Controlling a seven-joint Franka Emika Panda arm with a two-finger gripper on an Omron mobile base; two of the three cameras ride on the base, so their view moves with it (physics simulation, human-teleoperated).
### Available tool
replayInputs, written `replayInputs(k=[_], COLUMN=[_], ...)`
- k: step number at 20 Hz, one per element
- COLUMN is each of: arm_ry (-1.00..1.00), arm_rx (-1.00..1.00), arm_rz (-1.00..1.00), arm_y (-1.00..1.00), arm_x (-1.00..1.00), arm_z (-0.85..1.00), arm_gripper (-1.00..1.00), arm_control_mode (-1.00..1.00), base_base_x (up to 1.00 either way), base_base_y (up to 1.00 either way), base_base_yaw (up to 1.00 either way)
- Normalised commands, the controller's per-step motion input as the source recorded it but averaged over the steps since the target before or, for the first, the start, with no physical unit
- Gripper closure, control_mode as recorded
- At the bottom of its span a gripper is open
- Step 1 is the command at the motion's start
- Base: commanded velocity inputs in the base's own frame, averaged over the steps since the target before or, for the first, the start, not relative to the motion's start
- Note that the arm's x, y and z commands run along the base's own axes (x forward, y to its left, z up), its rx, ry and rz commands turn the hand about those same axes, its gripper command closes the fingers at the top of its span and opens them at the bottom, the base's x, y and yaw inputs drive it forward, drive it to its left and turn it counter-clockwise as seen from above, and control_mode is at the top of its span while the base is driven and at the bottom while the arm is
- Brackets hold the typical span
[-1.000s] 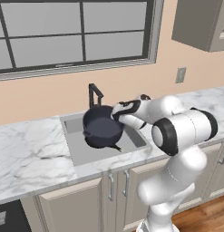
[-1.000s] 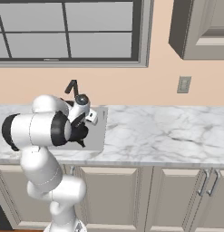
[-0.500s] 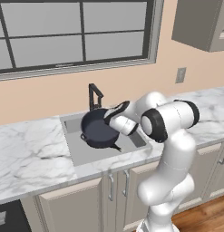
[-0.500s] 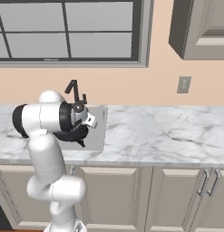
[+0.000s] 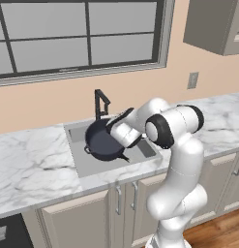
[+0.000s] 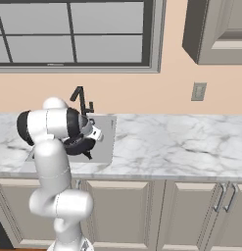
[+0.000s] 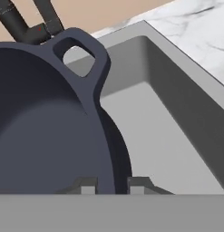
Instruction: Move the pot and pan from the stove into the sink.
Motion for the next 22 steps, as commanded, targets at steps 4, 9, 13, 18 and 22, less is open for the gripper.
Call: replayInputs(k=[4,9,13,18,22], arm_ry=[-0.02,-0.01,0.00,0.00,0.01], arm_rx=[-0.03,-0.02,-0.02,0.01,0.01], arm_rz=[0.00,0.00,0.00,-0.01,0.00], arm_y=[0.00,0.00,0.00,0.00,0.00], arm_x=[-0.01,0.00,0.00,0.07,0.05], arm_z=[-0.27,-0.24,-0.24,0.31,0.96], arm_gripper=[1.00,1.00,-1.00,-1.00,-1.00], arm_control_mode=[-1.00,-1.00,-1.00,-1.00,-1.00], base_base_x=[0.00,0.00,0.00,0.00,0.00], base_base_y=[0.00,0.00,0.00,0.00,0.00], base_base_yaw=[0.00,0.00,0.00,0.00,0.00])
